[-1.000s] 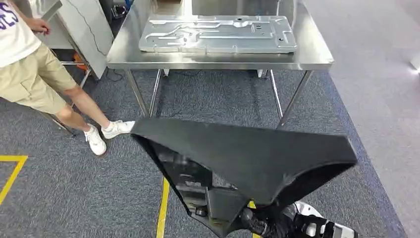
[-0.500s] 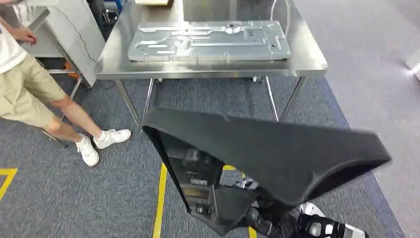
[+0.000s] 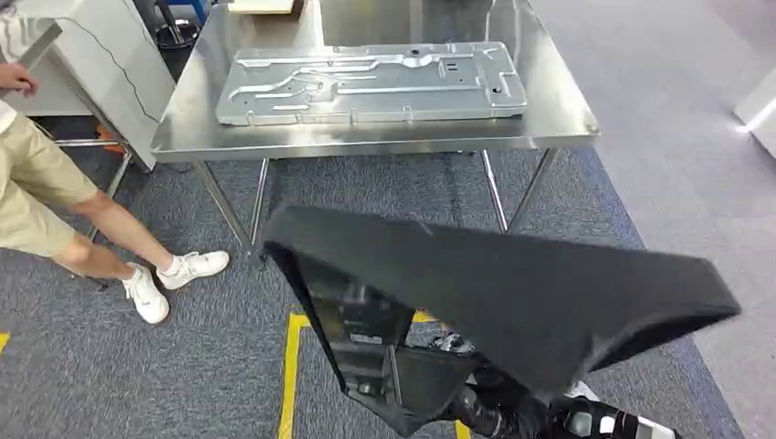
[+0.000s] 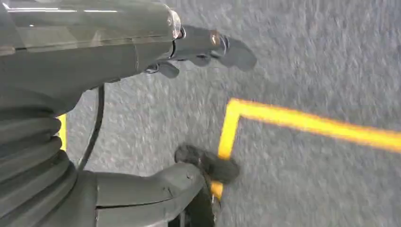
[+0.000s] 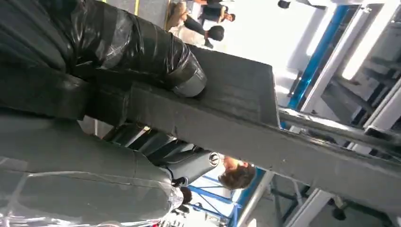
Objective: Take the parts from the cabinet and place them on the table.
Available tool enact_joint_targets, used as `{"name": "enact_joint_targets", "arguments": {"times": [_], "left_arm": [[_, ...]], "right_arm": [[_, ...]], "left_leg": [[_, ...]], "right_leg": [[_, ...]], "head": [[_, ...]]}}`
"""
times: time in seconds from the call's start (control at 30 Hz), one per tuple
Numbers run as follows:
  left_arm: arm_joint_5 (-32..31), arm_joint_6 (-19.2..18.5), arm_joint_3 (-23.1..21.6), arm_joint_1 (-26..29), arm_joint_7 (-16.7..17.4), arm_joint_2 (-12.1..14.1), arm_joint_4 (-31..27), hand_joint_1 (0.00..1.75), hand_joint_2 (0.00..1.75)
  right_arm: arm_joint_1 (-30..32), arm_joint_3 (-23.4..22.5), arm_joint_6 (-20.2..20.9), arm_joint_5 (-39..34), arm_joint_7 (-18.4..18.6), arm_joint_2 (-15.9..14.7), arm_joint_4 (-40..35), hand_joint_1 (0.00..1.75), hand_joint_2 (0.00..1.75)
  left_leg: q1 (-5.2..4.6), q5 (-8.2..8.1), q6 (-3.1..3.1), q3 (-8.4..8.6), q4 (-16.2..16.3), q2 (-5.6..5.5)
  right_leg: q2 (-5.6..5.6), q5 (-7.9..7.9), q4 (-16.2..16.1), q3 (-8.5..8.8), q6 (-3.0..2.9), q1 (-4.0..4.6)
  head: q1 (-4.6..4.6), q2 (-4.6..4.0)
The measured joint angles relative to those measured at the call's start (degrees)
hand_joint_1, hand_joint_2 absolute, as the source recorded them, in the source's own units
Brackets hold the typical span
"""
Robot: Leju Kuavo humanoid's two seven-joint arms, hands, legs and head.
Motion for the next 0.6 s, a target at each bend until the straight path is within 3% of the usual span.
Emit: {"name": "enact_joint_targets", "arguments": {"times": [0.07, 0.17, 0.2, 0.23, 0.27, 0.33, 0.37, 0.4, 0.43, 0.5, 0.53, 0.57, 0.6], "left_arm": [[0.00, -0.04, 0.00, -0.25, -0.07, -0.07, 0.00, 0.00, 1.75], [-0.02, -0.11, -0.02, -0.19, -0.07, -0.24, 0.00, 0.00, 1.75], [-0.02, -0.13, -0.02, -0.16, -0.04, -0.24, 0.00, 0.00, 1.75], [-0.02, -0.13, -0.02, -0.15, -0.04, -0.31, 0.00, 0.00, 1.75], [-0.02, -0.13, -0.02, -0.16, -0.04, -0.31, 0.00, 0.00, 1.75], [-0.02, -0.13, -0.02, -0.18, 0.00, -0.44, 0.00, 0.00, 1.75], [-0.02, -0.11, 0.00, -0.09, 0.11, -0.59, 0.00, 0.00, 1.75], [-0.02, -0.04, 0.00, -0.27, 0.15, -0.63, 0.00, 0.00, 1.75], [-0.02, 0.02, 0.02, -0.26, 0.35, -0.63, 0.00, 0.00, 1.75], [-0.02, 0.18, 0.02, -0.17, 0.68, -0.74, 0.00, 0.00, 1.75], [-0.02, 0.22, 0.02, -0.27, 0.83, -0.61, 0.00, 0.00, 1.75], [0.07, 0.26, 0.04, -0.35, 0.92, -0.74, 0.02, 0.00, 1.75], [0.09, 0.43, 0.04, -0.46, 1.20, -0.72, 0.02, 0.00, 1.75]], "right_arm": [[-0.13, -0.09, 0.02, 0.02, -0.02, 0.00, -0.20, 1.75, 1.75], [0.04, -0.17, 0.07, 0.11, 0.00, 0.00, -0.22, 1.75, 1.75], [0.07, -0.20, 0.07, 0.13, 0.02, 0.00, -0.22, 1.75, 1.75], [0.08, -0.26, 0.07, 0.13, 0.02, 0.00, -0.22, 1.75, 1.75], [0.08, -0.28, 0.07, 0.15, 0.04, 0.00, -0.22, 1.75, 1.75], [0.08, -0.37, 0.11, 0.15, 0.04, 0.00, -0.22, 1.75, 1.75], [0.08, -0.39, 0.11, 0.15, 0.04, 0.00, -0.18, 1.75, 1.75], [-0.04, -0.42, 0.09, 0.17, 0.07, 0.00, -0.13, 1.75, 1.75], [0.07, -0.44, 0.09, 0.22, 0.11, 0.02, -0.17, 1.75, 1.75], [0.14, -0.50, 0.02, 0.33, 0.26, 0.00, -0.20, 1.75, 1.75], [0.16, -0.50, 0.04, 0.35, 0.24, 0.02, -0.22, 1.75, 1.75], [0.09, -0.50, 0.07, 0.55, 0.22, 0.04, -0.22, 1.75, 1.75], [0.07, -0.50, 0.00, 0.74, 0.22, 0.04, -0.22, 1.75, 1.75]], "left_leg": [[0.36, -0.04, 0.36, 1.43, -0.52, 0.05], [0.19, -0.88, 0.61, 1.97, -0.45, 0.07], [0.18, -1.19, 0.56, 2.36, -0.45, 0.06], [0.18, -1.63, 0.50, 2.92, -0.45, 0.03], [0.18, -2.15, 0.43, 3.68, -0.45, -0.01], [0.16, -3.26, 0.12, 5.25, -0.45, -0.06], [0.18, -3.84, -0.20, 5.39, -0.48, -0.06], [0.06, -4.08, -0.58, 5.44, -0.29, -0.16], [0.11, -4.45, -1.08, 5.06, -0.41, -0.06], [0.02, -4.24, -1.80, 6.07, 0.17, 0.05], [0.10, -4.88, -2.00, 5.71, 0.72, 0.04], [0.25, -5.16, -2.20, 4.89, 3.38, -0.06], [0.40, -6.16, -2.45, 2.51, 7.55, -0.08]], "right_leg": [[-0.19, -2.00, 3.30, -1.23, 0.34, -0.14], [-0.28, -7.58, 15.62, -9.03, 0.90, -0.30], [-0.30, -7.76, 17.43, -10.75, 0.98, -0.30], [-0.32, -6.33, 16.54, -11.18, 1.03, -0.30], [-0.35, -3.79, 13.26, -10.31, 0.81, -0.29], [-0.38, 2.70, 3.87, -6.97, 0.31, -0.21], [-0.59, 4.12, 0.93, -6.05, -0.29, 0.09], [-0.78, 2.09, 0.43, -6.47, -0.35, 0.48], [-0.69, 3.24, 0.58, -6.47, -0.78, 0.53], [-0.47, 2.83, 0.29, -6.00, -1.55, 0.42], [-0.41, 2.87, -0.10, -5.03, -1.78, -0.11], [-0.51, 2.61, -0.33, -4.35, -2.05, -0.13], [-0.56, 2.28, -0.41, -4.02, -2.36, -0.14]], "head": [[0.02, -0.02], [0.00, 0.00], [0.00, 0.00], [0.00, -0.02], [0.00, -0.02], [0.02, 0.00], [0.02, -0.02], [0.11, 0.00], [0.07, 0.00], [0.09, -0.02], [0.07, -0.02], [0.09, -0.02], [0.04, 0.00]]}}
